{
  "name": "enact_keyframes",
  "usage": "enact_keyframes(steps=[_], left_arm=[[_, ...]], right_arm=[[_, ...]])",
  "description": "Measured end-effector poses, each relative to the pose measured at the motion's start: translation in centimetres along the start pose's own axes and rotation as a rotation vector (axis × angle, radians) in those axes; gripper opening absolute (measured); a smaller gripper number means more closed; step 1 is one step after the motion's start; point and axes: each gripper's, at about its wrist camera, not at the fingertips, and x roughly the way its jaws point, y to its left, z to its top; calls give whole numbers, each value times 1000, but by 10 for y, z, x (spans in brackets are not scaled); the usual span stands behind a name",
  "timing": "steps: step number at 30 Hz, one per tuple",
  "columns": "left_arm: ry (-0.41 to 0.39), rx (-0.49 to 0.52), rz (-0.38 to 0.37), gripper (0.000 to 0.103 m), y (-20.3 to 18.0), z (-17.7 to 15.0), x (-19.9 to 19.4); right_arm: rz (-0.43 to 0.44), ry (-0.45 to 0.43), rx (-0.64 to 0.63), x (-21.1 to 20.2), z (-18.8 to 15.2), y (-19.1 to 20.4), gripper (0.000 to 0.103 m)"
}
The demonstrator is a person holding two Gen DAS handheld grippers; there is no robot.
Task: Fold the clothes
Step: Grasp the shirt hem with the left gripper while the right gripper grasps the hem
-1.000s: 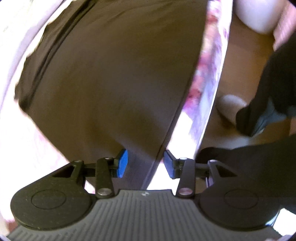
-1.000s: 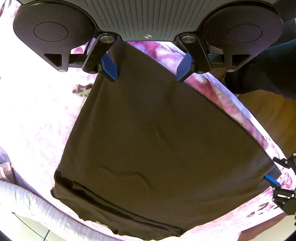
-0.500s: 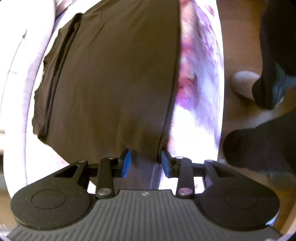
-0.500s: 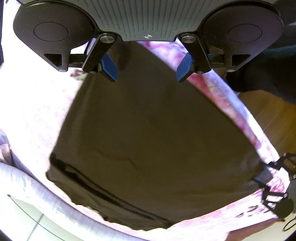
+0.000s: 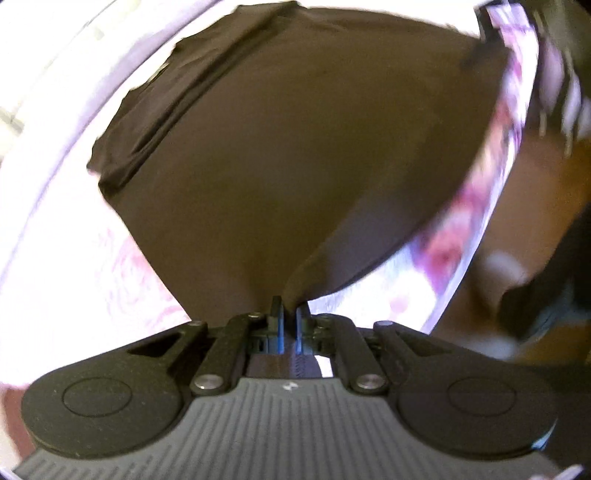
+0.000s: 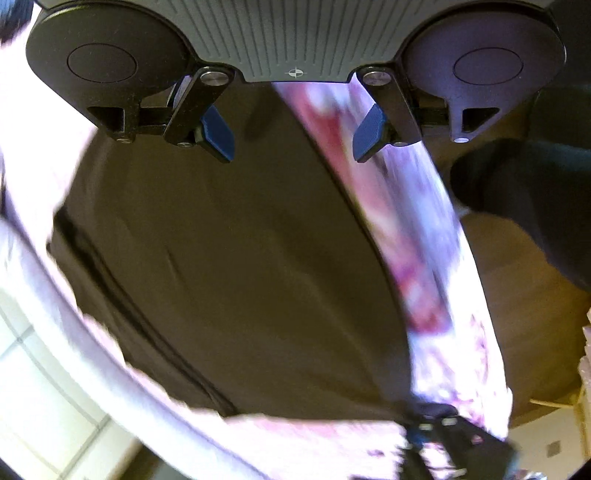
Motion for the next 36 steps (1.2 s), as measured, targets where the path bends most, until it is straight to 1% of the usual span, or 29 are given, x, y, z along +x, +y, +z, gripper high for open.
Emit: enact_keyframes(steps=[3, 4, 6, 7, 9, 12, 16, 18, 19, 20, 23, 24, 25, 26, 28, 30, 33, 36], left_arm=[[-13, -51, -34, 5, 15, 6, -8], [-12, -44, -35, 5, 17, 6, -10], [-7, -30, -40, 5, 17, 6, -11], [-4, -24, -42, 5, 16, 5, -11], [-3, -8, -38, 5, 14, 3, -11], [-1, 20, -42, 5, 10, -1, -10], [2, 60, -38, 5, 4, -1, -5], [13, 68, -35, 5, 3, -2, -1], [18, 73, -33, 5, 2, -3, 0], [23, 81, -32, 5, 1, -3, 2], [34, 111, -33, 5, 0, -3, 6], [37, 115, -34, 5, 1, -3, 7], [38, 105, -36, 5, 4, -1, 7], [38, 89, -36, 5, 8, 2, 6], [39, 58, -43, 5, 17, 7, 4], [42, 39, -56, 5, 25, 12, 3], [43, 56, -57, 5, 29, 17, -1], [57, 121, -78, 4, 14, 10, -11]], right_arm=[[-20, -59, 24, 13, 20, 8, 74], [-28, -67, 29, 18, 25, 10, 74], [-58, -55, -2, 29, 26, 13, 74], [-75, -52, -31, 32, 21, 11, 74], [-110, -51, -95, 33, 4, 2, 74], [-180, 1, -164, 25, -33, -19, 74], [-257, 113, -194, 18, -79, -52, 73], [-255, 134, -189, 17, -90, -64, 73], [-251, 140, -188, 15, -95, -69, 69], [-238, 142, -197, 14, -97, -71, 58], [-189, 141, -226, 14, -93, -69, 34], [-173, 144, -208, 14, -93, -71, 28], [-155, 150, -179, 15, -92, -75, 18], [-138, 157, -147, 14, -93, -80, 11], [-105, 164, -94, 14, -86, -90, 6], [-56, 165, -40, 11, -81, -108, 5], [-18, 164, -10, 5, -74, -132, 3], [-16, 161, -36, 0, -64, -143, 3]])
